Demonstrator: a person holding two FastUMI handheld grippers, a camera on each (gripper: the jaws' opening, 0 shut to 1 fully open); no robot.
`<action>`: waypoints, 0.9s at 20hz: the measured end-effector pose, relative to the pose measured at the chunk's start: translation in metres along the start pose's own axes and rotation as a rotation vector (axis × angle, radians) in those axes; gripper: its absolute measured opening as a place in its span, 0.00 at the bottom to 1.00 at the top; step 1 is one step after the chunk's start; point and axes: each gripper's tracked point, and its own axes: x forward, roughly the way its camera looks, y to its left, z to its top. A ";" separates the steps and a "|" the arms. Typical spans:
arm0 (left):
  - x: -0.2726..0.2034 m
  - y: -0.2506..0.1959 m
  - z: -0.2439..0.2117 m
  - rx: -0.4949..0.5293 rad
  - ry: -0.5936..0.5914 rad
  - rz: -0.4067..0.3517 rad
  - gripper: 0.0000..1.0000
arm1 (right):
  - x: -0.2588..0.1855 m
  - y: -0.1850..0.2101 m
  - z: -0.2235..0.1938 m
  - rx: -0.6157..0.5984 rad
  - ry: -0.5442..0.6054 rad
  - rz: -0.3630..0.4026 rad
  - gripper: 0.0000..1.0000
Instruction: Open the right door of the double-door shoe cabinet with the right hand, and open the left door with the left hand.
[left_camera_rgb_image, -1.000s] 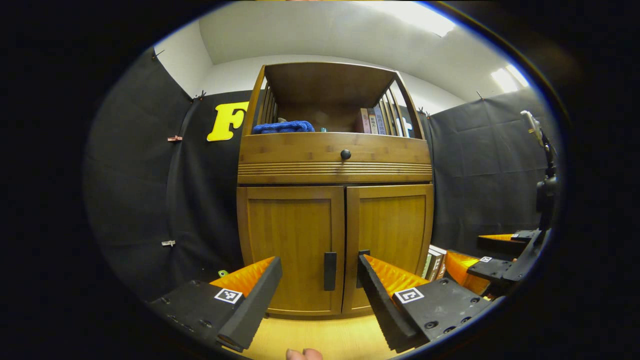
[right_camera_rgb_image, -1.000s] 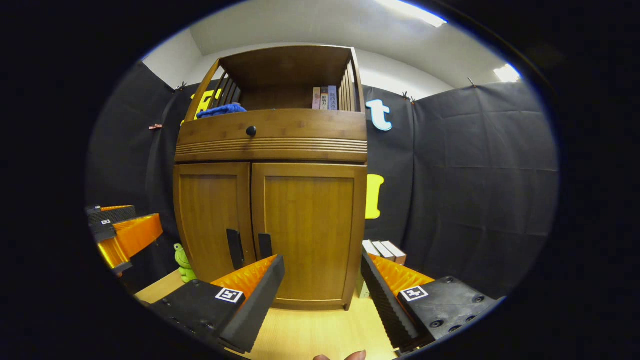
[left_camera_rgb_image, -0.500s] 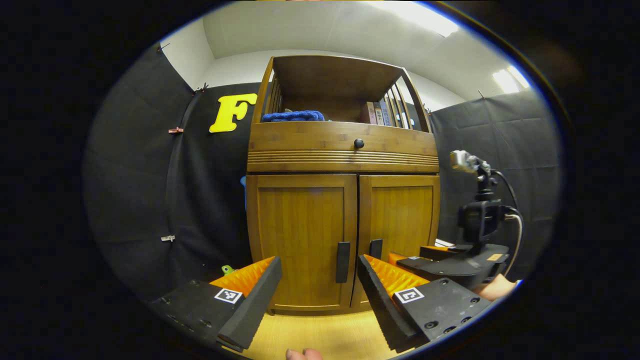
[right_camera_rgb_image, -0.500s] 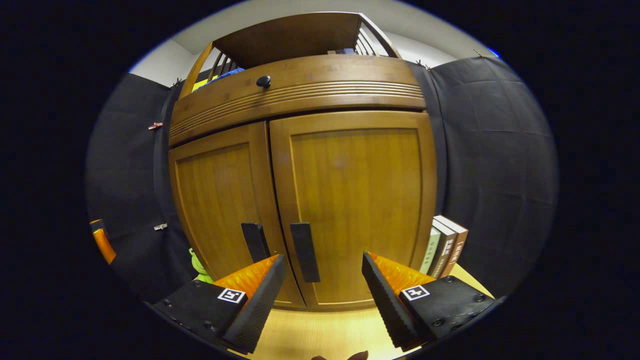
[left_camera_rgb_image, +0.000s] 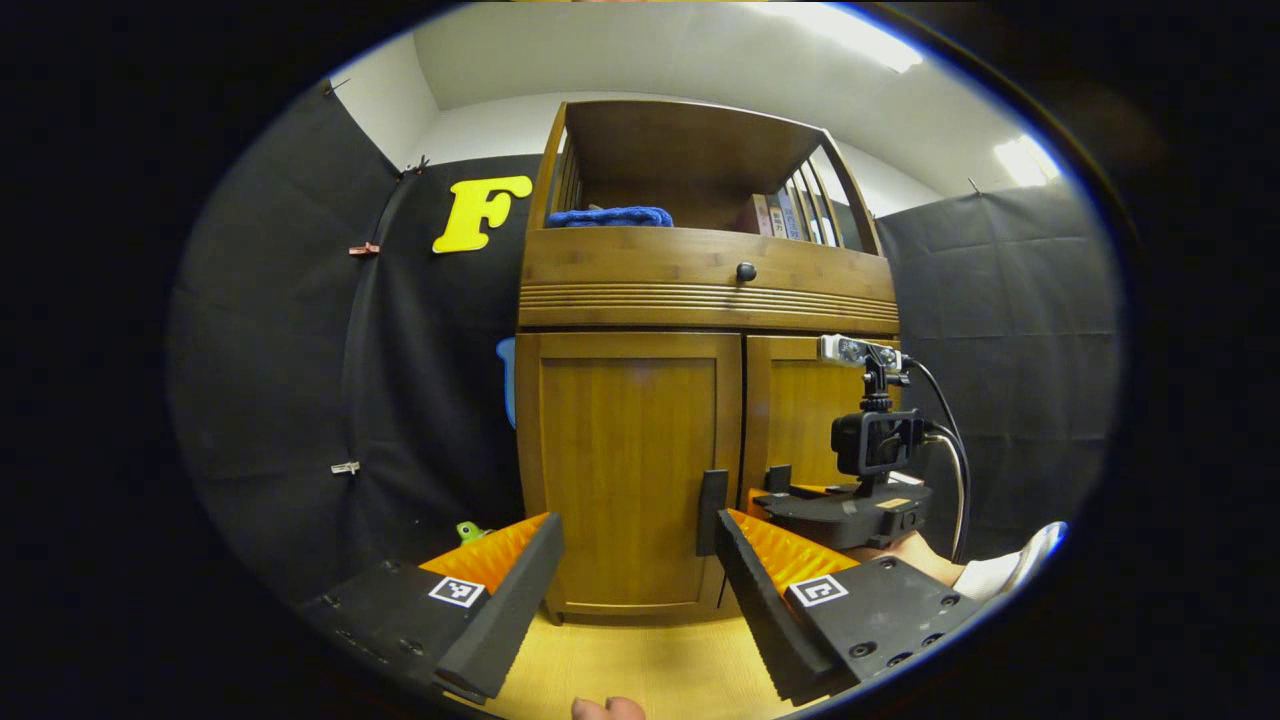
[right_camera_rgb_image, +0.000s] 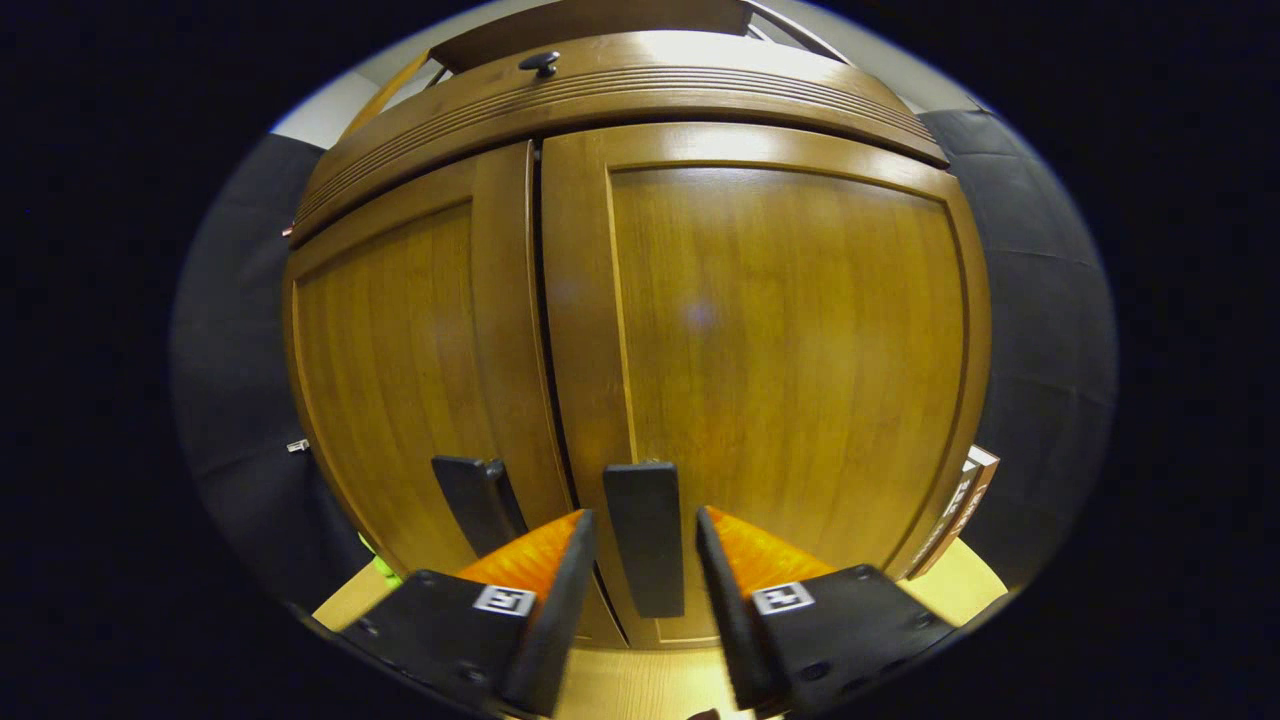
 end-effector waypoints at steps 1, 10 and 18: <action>0.000 0.002 0.000 0.003 0.004 0.003 0.92 | 0.002 0.001 0.001 -0.002 -0.001 -0.009 0.54; -0.021 0.003 0.015 0.013 -0.013 0.029 0.97 | -0.018 -0.004 0.000 -0.008 0.014 0.037 0.22; -0.034 -0.028 0.024 0.002 -0.028 0.036 0.92 | -0.111 -0.043 -0.004 0.027 0.011 0.101 0.22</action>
